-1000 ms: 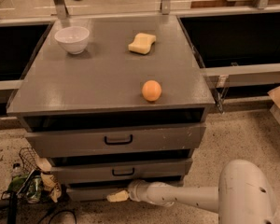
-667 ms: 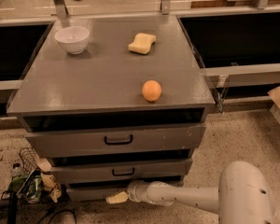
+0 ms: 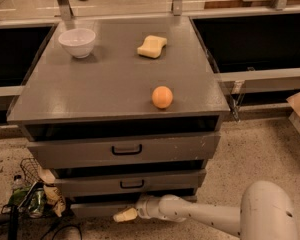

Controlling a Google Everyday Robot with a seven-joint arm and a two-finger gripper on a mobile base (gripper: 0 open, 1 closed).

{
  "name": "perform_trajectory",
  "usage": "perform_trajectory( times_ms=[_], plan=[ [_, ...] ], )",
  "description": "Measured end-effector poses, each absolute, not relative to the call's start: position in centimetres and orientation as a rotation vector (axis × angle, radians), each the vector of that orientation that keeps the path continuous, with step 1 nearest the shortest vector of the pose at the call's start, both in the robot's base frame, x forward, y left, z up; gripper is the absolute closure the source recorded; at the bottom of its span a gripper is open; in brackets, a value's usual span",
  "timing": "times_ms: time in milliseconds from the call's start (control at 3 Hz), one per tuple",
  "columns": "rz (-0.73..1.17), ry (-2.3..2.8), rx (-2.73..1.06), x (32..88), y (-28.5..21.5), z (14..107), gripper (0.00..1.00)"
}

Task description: Open bottom drawer

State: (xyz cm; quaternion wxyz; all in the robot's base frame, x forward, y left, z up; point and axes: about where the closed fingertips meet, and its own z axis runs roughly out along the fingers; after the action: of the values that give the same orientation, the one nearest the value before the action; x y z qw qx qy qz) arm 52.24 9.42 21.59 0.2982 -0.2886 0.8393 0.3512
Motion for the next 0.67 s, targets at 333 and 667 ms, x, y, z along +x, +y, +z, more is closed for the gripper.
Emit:
perform_trajectory(
  times_ms=[333, 667],
  plan=[
    [0.980, 2.214, -0.773, 51.39, 9.36, 21.72, 0.00],
    [0.980, 2.214, -0.773, 51.39, 9.36, 21.72, 0.00]
  ],
)
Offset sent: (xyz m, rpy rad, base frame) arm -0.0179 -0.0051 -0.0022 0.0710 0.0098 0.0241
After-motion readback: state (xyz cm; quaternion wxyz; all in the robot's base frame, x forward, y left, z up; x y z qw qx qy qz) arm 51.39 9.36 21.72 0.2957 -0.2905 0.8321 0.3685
